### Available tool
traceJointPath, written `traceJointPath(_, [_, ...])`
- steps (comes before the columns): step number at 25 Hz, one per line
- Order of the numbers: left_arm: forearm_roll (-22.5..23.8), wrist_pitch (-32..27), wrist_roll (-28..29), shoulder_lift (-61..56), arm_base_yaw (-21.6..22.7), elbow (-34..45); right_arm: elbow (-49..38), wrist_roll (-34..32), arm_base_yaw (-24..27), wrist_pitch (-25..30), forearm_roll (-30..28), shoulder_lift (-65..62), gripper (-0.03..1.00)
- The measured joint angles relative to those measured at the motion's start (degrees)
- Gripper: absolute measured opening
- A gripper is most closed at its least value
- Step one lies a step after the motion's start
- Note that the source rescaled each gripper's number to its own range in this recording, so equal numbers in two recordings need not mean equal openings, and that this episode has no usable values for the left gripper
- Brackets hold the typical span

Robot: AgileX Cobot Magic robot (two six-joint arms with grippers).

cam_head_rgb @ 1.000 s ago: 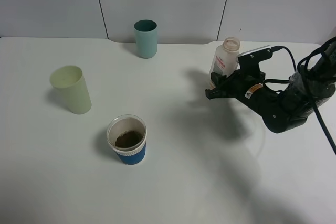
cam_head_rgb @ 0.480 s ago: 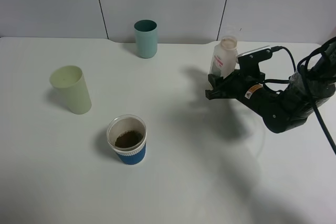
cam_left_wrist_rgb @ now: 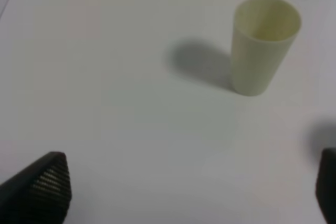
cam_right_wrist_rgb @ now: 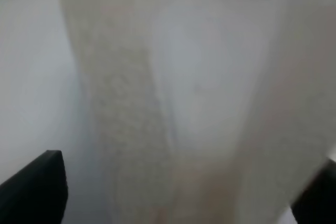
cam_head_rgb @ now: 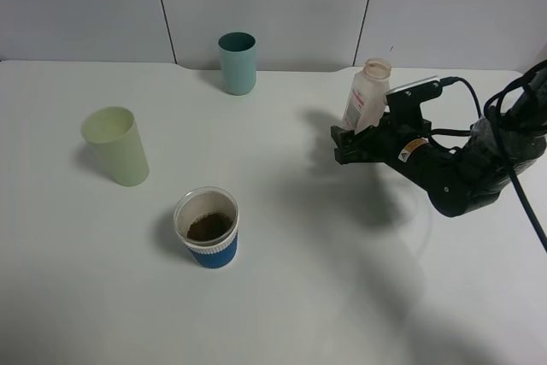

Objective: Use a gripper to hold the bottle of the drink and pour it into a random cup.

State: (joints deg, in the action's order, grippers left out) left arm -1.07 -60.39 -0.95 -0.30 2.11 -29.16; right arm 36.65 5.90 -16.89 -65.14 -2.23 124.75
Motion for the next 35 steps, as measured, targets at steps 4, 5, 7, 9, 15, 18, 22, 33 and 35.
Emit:
traceJointPath(4, [0.00, 0.00, 0.00, 0.00, 0.00, 0.00, 0.00, 0.00, 0.00, 0.90, 0.00, -0.65, 0.74])
traceJointPath(5, [0.00, 0.00, 0.00, 0.00, 0.00, 0.00, 0.00, -0.04, 0.00, 1.50, -0.14, -1.28, 0.74])
traceJointPath(7, [0.00, 0.00, 0.00, 0.00, 0.00, 0.00, 0.00, -0.41, -0.06, 3.05, -0.49, -3.00, 0.74])
traceJointPath(9, [0.00, 0.00, 0.00, 0.00, 0.00, 0.00, 0.00, -0.96, -0.06, 5.33, -1.39, -5.16, 0.74])
traceJointPath(15, [0.00, 0.00, 0.00, 0.00, 0.00, 0.00, -0.11, -2.62, -0.06, 12.96, -2.20, -11.60, 0.74])
traceJointPath(18, [0.00, 0.00, 0.00, 0.00, 0.00, 0.00, -0.16, -2.61, -0.06, 15.76, -2.25, -15.93, 0.74])
traceJointPath(22, [0.00, 0.00, 0.00, 0.00, 0.00, 0.00, -0.21, -2.61, -0.06, 19.84, -2.19, -23.29, 0.74])
traceJointPath(33, [0.00, 0.00, 0.00, 0.00, 0.00, 0.00, -0.30, -2.28, -0.06, 26.01, -1.10, -48.00, 0.74])
traceJointPath(35, [0.00, 0.00, 0.00, 0.00, 0.00, 0.00, -0.30, -1.29, -0.06, 27.97, -1.03, -52.83, 0.74])
